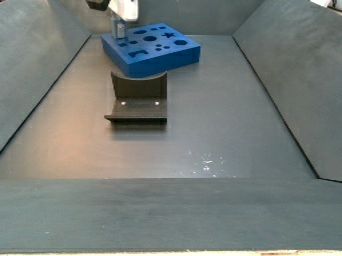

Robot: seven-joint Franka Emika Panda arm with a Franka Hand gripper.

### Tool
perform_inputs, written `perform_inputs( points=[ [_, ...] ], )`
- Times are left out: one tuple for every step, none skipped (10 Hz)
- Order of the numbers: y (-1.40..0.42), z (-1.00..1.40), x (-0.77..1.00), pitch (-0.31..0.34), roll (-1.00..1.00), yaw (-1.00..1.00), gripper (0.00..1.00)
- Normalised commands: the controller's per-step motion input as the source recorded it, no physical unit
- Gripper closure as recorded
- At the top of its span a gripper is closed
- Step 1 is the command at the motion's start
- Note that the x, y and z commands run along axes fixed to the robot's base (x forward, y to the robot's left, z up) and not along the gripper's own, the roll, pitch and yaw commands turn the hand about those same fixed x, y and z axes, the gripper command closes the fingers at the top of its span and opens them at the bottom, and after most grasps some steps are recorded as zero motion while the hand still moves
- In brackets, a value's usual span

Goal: Pick up the rectangle object. Move up. Move to above the board. Insert the rectangle object.
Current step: Insert the rectangle object.

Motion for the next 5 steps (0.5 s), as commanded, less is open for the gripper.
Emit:
perform_inputs(
  points=[
    [-0.13, -1.00, 0.38, -0.043, 0.00, 0.00, 1.00],
    [-0.08, -1.00, 0.30, -0.069, 0.07, -0.01, 1.00],
    [-0.01, -0.31, -0.09, -0.520, 0.10, 0.00, 1.00],
    [0.00, 0.00, 0.00, -0.043, 0.00, 0.00, 1.00],
    [0.00, 0.00, 0.00, 0.000, 0.00, 0.00, 1.00]
  ],
)
